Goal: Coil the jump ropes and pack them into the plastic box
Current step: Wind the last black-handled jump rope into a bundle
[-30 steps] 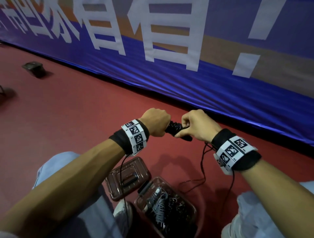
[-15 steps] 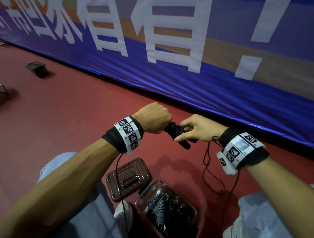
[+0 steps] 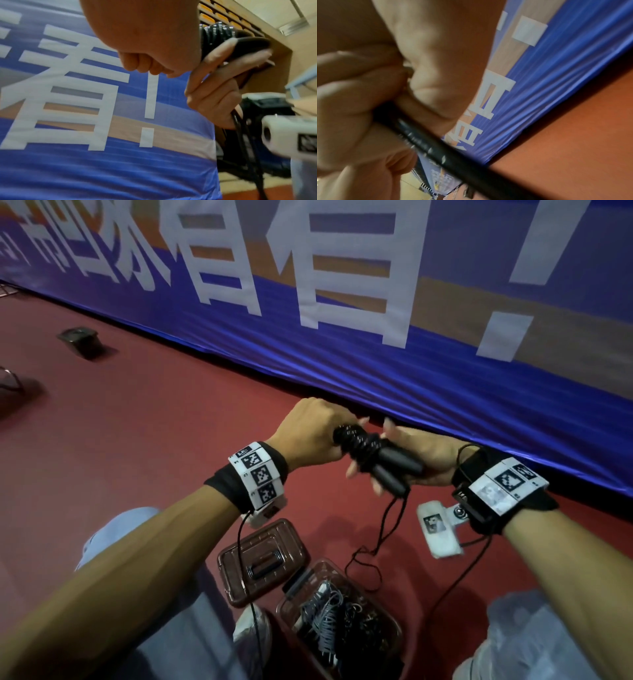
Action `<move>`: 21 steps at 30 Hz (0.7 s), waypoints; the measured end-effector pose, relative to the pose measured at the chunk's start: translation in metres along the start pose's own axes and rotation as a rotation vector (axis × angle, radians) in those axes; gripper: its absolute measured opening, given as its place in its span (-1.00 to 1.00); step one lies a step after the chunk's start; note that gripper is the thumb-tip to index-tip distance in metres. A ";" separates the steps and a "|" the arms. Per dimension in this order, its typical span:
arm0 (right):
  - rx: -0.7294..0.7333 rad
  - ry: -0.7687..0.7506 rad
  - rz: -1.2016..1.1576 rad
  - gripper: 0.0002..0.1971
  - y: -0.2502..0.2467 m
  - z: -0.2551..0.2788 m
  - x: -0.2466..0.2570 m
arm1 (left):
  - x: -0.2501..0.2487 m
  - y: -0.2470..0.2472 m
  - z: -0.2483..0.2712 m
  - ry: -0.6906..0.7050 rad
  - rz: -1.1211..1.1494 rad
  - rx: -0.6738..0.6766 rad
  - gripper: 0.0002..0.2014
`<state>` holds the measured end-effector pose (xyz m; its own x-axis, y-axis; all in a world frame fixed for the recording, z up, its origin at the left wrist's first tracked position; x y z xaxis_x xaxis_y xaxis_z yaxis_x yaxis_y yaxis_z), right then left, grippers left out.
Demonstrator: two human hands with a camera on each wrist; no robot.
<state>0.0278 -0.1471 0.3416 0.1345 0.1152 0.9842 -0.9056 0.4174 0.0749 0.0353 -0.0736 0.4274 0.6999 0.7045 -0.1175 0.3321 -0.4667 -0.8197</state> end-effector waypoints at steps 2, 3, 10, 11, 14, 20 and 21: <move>-0.100 -0.126 -0.167 -0.31 -0.003 -0.004 0.012 | 0.022 -0.005 -0.002 -0.244 0.190 -0.075 -0.70; -0.170 -0.184 -0.226 -0.37 -0.007 -0.007 0.018 | 0.033 -0.002 -0.002 -0.367 0.274 -0.077 -0.73; -0.717 -0.097 -0.428 -0.59 -0.044 -0.023 -0.011 | 0.080 0.034 0.026 -0.871 0.040 0.143 -0.79; -0.768 -0.063 -0.452 -0.61 -0.046 -0.023 -0.019 | 0.083 0.040 0.028 -0.902 -0.016 0.187 -0.79; -0.858 0.089 -0.383 -0.74 -0.048 -0.020 -0.036 | 0.084 0.065 0.031 -0.904 -0.151 0.339 -0.84; -0.878 0.398 0.714 -0.77 -0.076 0.009 -0.024 | 0.070 0.104 0.036 -0.784 -0.267 0.623 -0.78; -0.874 0.383 0.847 -0.77 -0.080 0.012 -0.018 | 0.068 0.105 0.036 -0.748 -0.268 0.665 -0.78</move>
<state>0.0932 -0.1940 0.3197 -0.1141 0.8256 0.5526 -0.2192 0.5216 -0.8245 0.0953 -0.0553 0.3126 0.0077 0.9998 -0.0178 -0.1560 -0.0164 -0.9876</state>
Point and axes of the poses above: each hand's wrist, its own z-axis away from the middle knuckle, its own y-axis out of the palm, x = y × z, the point moved 10 cm from there along -z, towards the middle knuckle, and after that the axes turned 1 degree about x, right-handed, at the moved point
